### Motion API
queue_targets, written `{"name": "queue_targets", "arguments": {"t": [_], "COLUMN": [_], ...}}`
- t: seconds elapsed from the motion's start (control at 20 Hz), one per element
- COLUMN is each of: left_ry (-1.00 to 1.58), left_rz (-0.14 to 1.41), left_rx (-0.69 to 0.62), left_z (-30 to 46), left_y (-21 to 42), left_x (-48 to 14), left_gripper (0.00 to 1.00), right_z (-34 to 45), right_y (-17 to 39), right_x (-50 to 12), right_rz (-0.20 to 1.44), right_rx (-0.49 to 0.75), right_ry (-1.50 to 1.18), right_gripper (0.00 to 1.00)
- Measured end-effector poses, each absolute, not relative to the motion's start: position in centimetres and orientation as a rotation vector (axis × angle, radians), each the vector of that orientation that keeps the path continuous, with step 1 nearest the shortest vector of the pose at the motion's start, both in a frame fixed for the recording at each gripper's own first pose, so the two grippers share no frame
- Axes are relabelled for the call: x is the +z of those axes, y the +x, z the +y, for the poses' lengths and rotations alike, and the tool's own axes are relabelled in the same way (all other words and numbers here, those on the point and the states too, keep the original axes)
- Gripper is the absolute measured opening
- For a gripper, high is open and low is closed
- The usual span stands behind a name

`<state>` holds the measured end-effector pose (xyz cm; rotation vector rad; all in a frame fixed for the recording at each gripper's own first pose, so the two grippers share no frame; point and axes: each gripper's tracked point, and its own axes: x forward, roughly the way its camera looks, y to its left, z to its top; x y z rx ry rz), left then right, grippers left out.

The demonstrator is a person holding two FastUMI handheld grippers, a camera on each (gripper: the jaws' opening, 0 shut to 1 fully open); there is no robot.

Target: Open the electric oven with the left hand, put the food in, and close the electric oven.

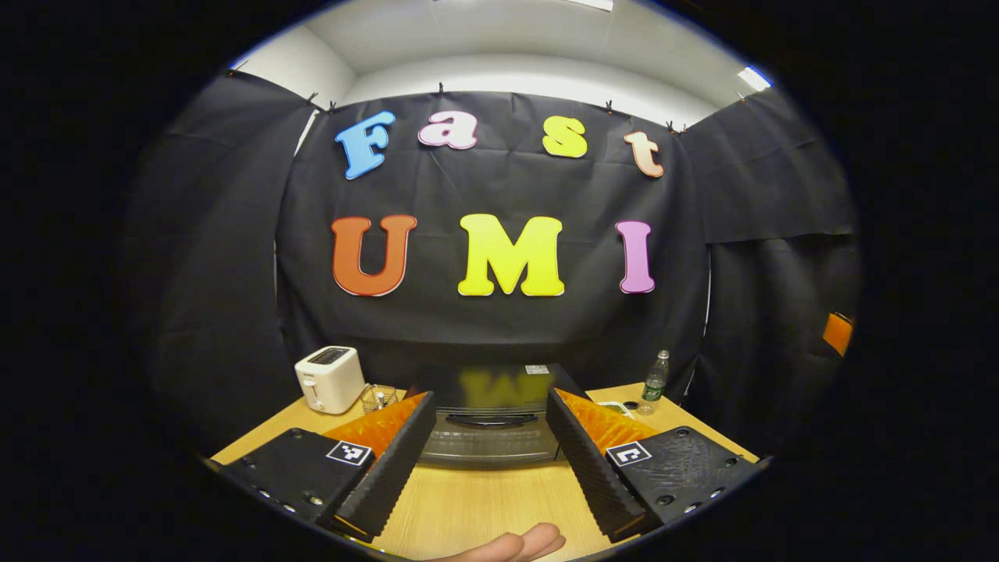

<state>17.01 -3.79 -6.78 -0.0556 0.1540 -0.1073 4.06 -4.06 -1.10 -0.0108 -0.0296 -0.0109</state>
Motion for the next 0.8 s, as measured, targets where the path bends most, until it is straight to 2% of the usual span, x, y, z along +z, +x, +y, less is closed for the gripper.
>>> {"name": "queue_targets", "arguments": {"t": [0.25,0.4,0.8], "left_ry": [-0.049,-0.053,-0.035], "left_rz": [0.231,0.321,0.455], "left_rx": [-0.127,-0.14,-0.149], "left_z": [-5.0,-5.8,-6.3], "left_y": [25.7,28.9,31.2], "left_x": [-11.4,-15.4,-20.8], "left_gripper": [0.93,0.93,0.93], "right_z": [-5.5,-6.7,-9.0], "right_y": [4.9,5.1,5.1], "right_x": [-1.9,-2.1,-2.7], "right_rz": [-0.027,-0.028,-0.033], "right_rx": [-0.022,-0.036,-0.07], "right_ry": [-0.025,-0.018,-0.008], "right_gripper": [0.95,0.95,0.94]}}
